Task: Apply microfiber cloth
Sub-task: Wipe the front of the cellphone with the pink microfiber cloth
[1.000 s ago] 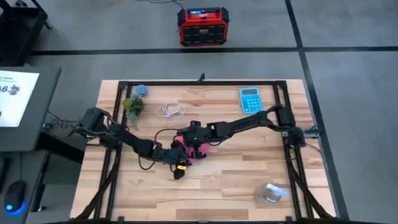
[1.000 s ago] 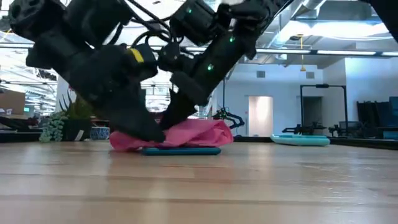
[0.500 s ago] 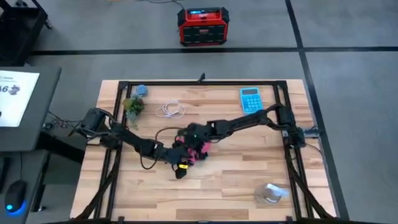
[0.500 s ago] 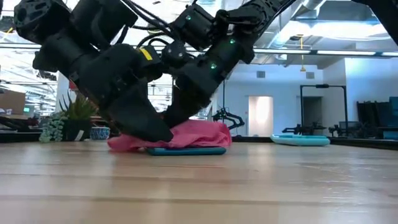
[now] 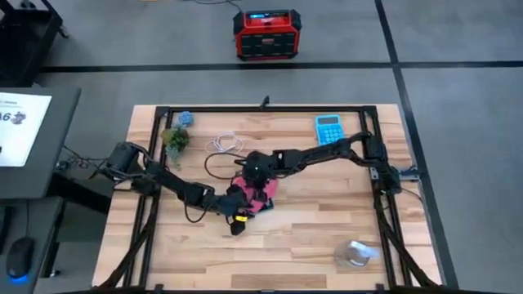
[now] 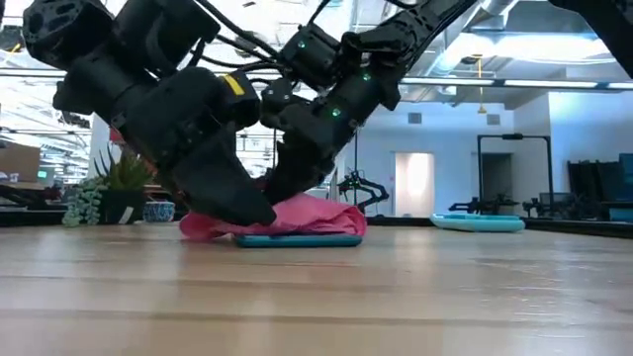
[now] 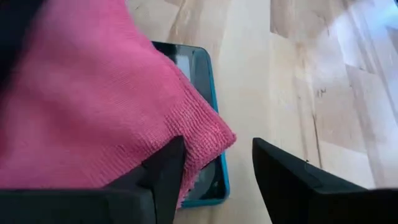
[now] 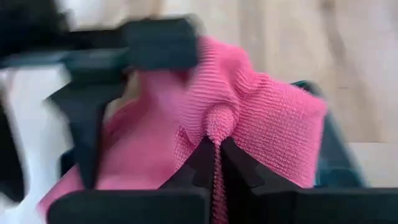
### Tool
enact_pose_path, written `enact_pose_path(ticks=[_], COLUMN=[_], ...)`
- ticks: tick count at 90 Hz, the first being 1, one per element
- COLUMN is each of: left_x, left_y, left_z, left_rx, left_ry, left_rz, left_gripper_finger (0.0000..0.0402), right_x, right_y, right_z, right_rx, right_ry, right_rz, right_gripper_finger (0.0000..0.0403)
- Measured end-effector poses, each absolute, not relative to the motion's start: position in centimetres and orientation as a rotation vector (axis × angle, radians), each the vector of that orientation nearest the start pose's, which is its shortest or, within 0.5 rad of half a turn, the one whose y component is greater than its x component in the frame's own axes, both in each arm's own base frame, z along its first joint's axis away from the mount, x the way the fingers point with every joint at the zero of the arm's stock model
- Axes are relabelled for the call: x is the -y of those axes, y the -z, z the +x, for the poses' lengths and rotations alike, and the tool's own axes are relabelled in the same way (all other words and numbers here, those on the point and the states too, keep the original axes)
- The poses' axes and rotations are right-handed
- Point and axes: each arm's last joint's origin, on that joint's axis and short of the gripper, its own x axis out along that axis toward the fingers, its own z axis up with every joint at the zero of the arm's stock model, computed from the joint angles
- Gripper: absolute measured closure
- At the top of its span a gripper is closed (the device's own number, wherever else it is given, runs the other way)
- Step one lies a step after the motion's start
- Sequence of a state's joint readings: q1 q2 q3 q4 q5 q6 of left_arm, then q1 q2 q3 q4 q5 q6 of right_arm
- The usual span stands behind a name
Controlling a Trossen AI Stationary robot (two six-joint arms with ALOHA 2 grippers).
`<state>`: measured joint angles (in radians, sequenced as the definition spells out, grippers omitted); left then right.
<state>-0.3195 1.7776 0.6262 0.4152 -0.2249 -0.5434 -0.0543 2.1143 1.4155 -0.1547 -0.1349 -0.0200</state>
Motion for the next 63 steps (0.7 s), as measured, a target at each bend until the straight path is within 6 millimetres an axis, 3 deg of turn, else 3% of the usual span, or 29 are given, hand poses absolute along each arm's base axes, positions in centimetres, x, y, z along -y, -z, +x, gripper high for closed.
enact_pose_path(ticks=[9, 15, 34, 42, 63], left_x=[8.8, 8.7, 8.8, 8.9, 8.8], left_y=[-9.9, -9.9, -9.9, -9.9, -9.9], left_z=[28.7, 28.7, 28.7, 28.6, 28.6], left_rx=[-0.707, -0.705, -0.713, -0.712, -0.711], left_ry=[-0.105, -0.115, -0.097, -0.091, -0.094], left_rz=[-0.322, -0.318, -0.323, -0.326, -0.323], left_gripper_finger=[0.0233, 0.0233, 0.0233, 0.0233, 0.0233], right_x=[2.7, 3.0, 1.1, 0.3, 1.2], right_y=[-14.6, -14.5, -14.2, -13.3, -11.2], right_z=[44.7, 44.6, 44.3, 44.7, 46.2], right_rx=[-0.834, -0.841, -0.882, -0.873, -0.776], right_ry=[0.112, 0.153, -0.153, -0.191, 0.152], right_rz=[0.049, 0.039, 0.050, 0.030, -0.017], right_gripper_finger=[0.0403, 0.0403, 0.0403, 0.0403, 0.0403])
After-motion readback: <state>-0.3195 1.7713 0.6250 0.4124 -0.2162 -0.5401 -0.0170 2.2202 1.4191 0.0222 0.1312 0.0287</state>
